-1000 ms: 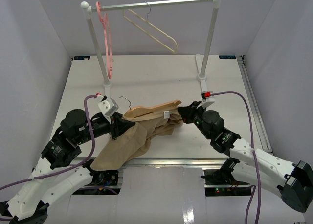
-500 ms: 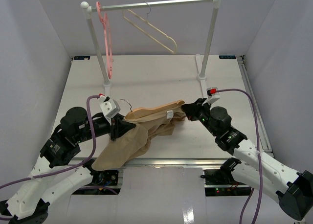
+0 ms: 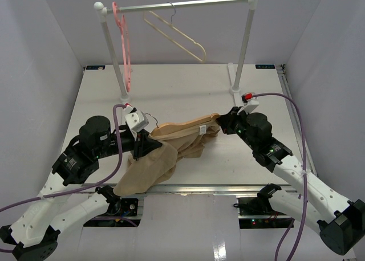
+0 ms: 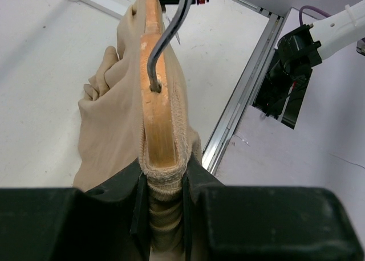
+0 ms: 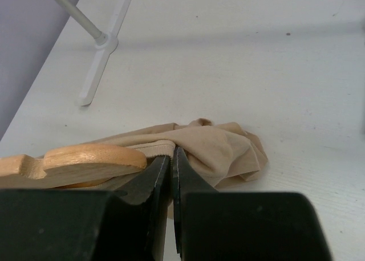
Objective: Place the t-shirt on the hanger
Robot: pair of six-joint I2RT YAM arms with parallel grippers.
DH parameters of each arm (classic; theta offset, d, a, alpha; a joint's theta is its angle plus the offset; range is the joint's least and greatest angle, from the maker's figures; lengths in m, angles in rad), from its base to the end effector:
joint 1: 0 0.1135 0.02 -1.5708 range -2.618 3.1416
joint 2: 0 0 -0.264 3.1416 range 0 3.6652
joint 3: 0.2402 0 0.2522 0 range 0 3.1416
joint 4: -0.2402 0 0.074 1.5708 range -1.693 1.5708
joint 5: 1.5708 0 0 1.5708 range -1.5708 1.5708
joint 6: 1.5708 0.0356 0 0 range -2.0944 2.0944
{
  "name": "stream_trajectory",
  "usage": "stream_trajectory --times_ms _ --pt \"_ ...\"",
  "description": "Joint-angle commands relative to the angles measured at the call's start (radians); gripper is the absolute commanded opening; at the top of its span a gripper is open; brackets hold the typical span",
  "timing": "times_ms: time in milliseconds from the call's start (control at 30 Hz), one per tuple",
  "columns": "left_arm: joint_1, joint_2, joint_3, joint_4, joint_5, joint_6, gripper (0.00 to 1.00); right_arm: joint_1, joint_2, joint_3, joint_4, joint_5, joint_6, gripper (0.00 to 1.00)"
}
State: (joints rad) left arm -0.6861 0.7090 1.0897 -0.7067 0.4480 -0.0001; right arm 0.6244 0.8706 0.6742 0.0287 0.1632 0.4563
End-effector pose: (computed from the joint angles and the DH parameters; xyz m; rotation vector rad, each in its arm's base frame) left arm 0.0871 -0.0913 0.3981 0.9498 1.7180 -0.8833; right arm 0.1733 0.1177 0.3082 -0.0268 1.7809 0.6477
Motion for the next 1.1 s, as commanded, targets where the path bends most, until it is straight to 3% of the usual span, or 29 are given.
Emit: stream_trajectory --times_ms 0,267,533,700,867,1067 --pt "-0.01 -0.011 0.052 -0.033 0.136 0.017 0.0 -0.063 0.027 0.102 -0.122 0.168 -0.1 0.08" --pt "-0.012 0.059 0.076 -0.051 0.064 0.053 0.0 -0.068 0.129 0.292 -0.326 0.3 -0.152 0.08" --pt "-0.012 0.109 0.055 -0.051 -0.037 0.079 0.0 -0.073 0.093 0.351 -0.342 0.334 -0.184 0.08" --pt "-0.012 0.081 0.036 -0.025 0.005 0.086 0.0 -0.105 0.109 0.359 -0.337 0.336 -0.189 0.08" --pt "-0.012 0.071 0.023 -0.015 0.043 0.096 0.0 -0.125 0.127 0.363 -0.282 0.262 -0.212 0.08" --pt "-0.012 0.076 0.015 0.058 0.01 0.073 0.0 -0.127 0.081 0.288 -0.264 0.03 -0.188 0.08"
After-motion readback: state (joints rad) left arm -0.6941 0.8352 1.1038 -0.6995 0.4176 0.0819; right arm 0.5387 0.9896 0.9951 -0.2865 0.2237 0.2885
